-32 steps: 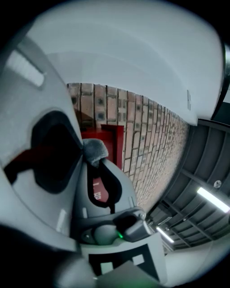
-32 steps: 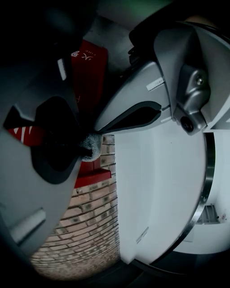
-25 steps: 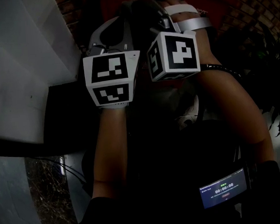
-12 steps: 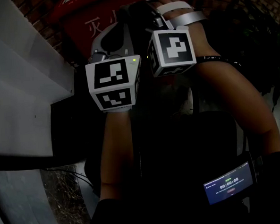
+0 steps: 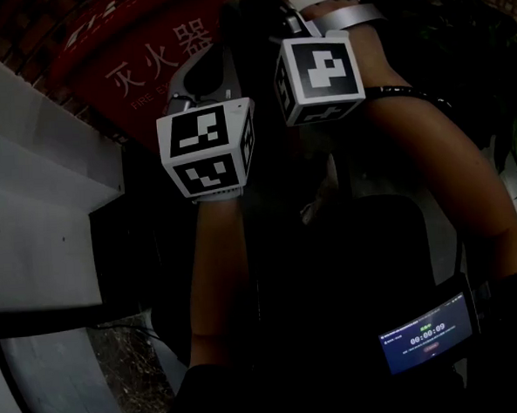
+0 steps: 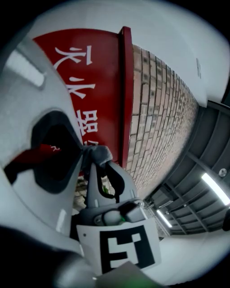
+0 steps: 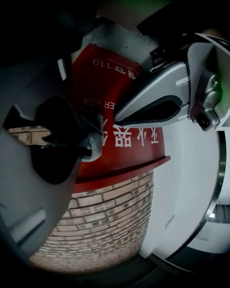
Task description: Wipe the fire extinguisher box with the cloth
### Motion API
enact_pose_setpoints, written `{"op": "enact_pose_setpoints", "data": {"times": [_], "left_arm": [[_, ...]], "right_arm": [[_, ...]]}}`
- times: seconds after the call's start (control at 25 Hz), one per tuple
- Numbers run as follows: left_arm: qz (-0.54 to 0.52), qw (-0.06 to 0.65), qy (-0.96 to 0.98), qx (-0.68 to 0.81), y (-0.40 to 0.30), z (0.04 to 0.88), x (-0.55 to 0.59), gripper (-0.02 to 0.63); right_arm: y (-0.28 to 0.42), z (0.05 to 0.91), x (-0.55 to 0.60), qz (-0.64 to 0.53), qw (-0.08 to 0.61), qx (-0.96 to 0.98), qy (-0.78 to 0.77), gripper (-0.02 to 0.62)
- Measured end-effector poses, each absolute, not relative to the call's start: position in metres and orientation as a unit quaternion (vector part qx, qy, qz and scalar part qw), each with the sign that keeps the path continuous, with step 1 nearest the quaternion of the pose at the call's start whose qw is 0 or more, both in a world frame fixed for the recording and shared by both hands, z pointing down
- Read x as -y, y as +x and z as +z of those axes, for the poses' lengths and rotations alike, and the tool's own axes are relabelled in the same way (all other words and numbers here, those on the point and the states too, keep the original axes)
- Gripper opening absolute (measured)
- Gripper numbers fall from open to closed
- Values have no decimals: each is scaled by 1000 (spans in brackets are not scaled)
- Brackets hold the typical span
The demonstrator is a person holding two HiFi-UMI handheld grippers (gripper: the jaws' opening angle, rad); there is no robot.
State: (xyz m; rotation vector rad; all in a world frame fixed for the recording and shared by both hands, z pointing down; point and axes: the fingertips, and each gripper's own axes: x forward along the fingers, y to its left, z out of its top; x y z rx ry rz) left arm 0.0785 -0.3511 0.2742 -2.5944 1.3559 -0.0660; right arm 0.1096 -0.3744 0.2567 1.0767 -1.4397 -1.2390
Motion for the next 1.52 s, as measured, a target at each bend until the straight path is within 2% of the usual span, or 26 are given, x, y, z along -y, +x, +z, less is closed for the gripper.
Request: {"op": "enact_pose_setpoints", "data": {"times": [0.32, 0.56, 0.76, 1.12, 1.36, 1.52], "left_arm": [[-34, 107, -890, -442, 110, 281, 342, 0], [-43, 110, -881, -458, 85, 279, 336, 0], [-41, 111, -867, -483, 37, 277, 333, 0], [-33, 98, -846, -523, -57, 283, 339, 0], [-40, 130, -834, -534, -110, 291, 354, 0], [-18, 101, -831, -546, -140, 293, 362, 0]], "right_arm": [[159, 260, 373, -484, 478, 575, 455, 34], [155, 249, 359, -489, 478, 568, 458, 34], [100, 242, 341, -513, 460, 578, 437, 34], [-26, 288, 341, -535, 457, 614, 357, 34], [-85, 292, 355, -543, 449, 622, 341, 34], [-122, 298, 363, -547, 441, 633, 327, 34]]}}
